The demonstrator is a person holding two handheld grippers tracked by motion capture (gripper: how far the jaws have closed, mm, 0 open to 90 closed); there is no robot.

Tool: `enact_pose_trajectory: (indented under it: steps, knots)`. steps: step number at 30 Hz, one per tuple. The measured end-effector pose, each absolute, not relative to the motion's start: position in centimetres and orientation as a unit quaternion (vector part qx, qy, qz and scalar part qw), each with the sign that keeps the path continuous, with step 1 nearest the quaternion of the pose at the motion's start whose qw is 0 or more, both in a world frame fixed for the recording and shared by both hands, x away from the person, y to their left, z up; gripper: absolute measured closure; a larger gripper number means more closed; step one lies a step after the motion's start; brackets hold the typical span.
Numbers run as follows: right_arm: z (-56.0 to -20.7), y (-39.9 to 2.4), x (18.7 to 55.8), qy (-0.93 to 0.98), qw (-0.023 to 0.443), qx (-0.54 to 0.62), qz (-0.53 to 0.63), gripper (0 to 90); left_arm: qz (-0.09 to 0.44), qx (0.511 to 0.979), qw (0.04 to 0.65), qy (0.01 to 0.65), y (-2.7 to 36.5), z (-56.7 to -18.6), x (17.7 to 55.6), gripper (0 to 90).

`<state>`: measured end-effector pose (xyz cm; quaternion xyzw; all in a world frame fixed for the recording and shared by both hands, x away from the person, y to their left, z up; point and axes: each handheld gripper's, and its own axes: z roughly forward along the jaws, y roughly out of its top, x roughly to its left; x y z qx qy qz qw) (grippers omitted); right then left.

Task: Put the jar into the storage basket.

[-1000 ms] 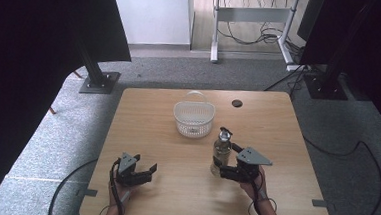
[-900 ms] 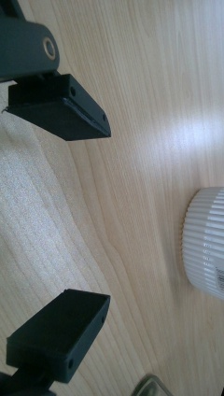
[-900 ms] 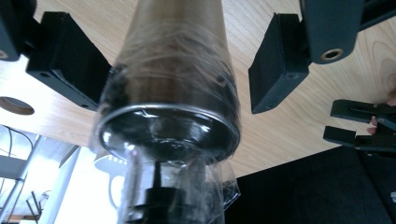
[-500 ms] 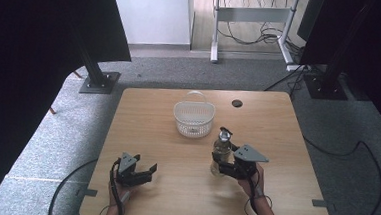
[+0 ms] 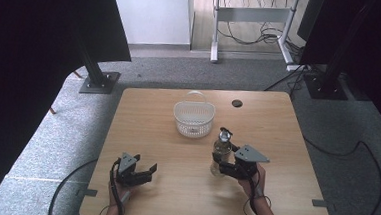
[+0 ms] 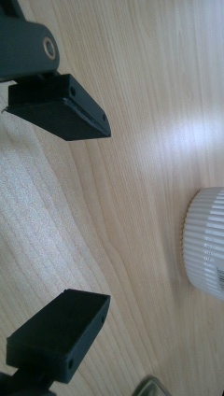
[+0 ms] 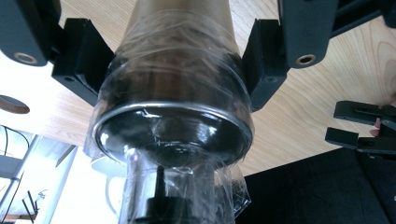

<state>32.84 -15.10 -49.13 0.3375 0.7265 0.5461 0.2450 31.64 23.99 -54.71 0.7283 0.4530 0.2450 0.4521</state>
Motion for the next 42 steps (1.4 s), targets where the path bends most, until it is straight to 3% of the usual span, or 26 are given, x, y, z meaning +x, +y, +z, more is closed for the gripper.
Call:
enact_pose_trajectory:
  steps: [42]
  knots:
    - [-45.9, -15.8, 32.2, 0.705, 0.271, 0.331, 0.566, 32.5, 0.245, 0.729, 0.452, 0.452, 24.0, -54.7, 31.6, 16.3]
